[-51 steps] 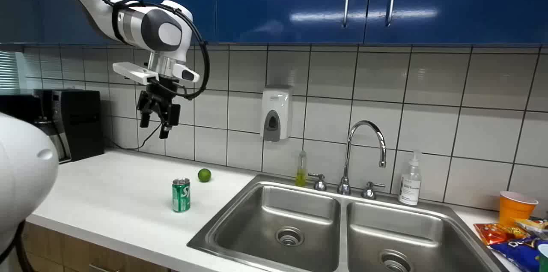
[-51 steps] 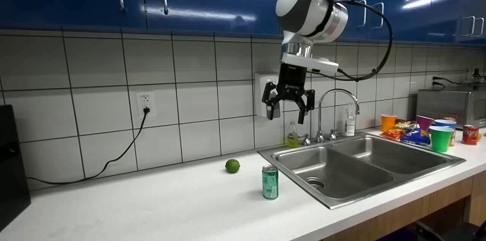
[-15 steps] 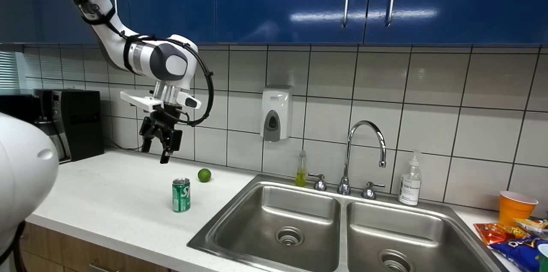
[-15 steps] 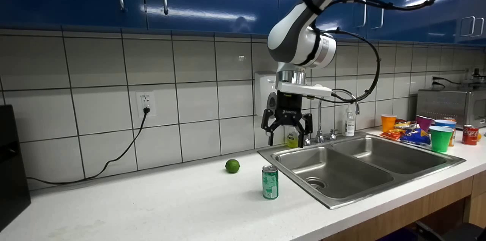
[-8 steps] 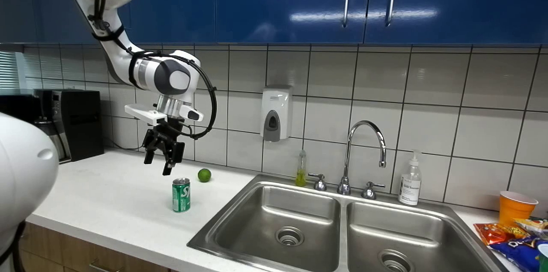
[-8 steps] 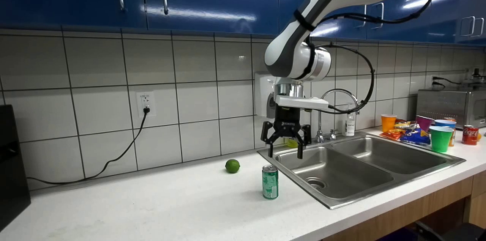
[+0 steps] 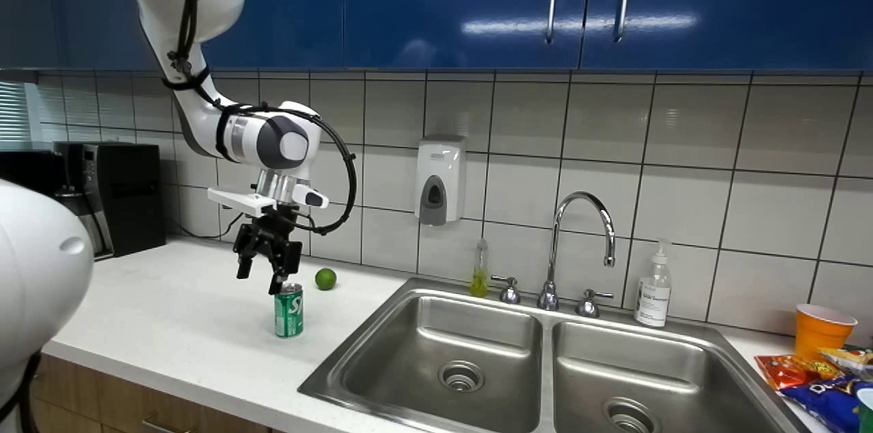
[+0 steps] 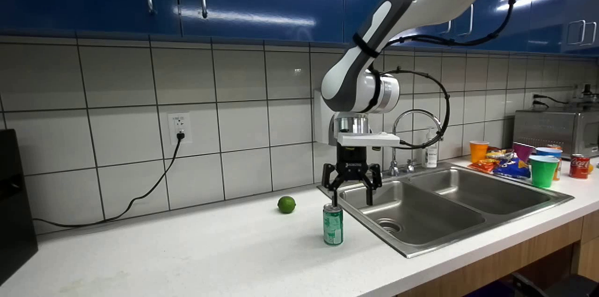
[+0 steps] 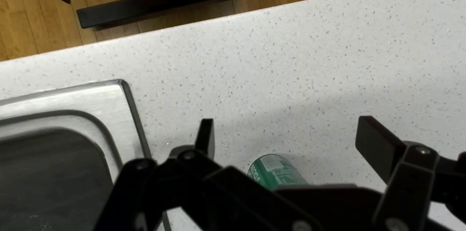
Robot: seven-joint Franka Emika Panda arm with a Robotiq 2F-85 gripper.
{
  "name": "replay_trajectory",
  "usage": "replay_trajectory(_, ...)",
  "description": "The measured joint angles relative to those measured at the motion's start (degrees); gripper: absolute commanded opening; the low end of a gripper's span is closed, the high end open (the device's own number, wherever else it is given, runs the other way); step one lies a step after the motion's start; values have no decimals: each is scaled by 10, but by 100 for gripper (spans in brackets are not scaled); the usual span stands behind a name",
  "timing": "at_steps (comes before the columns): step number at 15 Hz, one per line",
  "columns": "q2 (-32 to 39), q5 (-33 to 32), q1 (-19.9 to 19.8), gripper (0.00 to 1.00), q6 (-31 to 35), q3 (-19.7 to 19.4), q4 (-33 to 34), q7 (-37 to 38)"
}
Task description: Put the can inside the sink
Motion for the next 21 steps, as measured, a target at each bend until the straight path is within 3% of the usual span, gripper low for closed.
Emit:
replay_trajectory(7,44,-47,0,100,3,-4,32,0)
replay_trajectory(21,109,-63,3,100,11,-5,87,0)
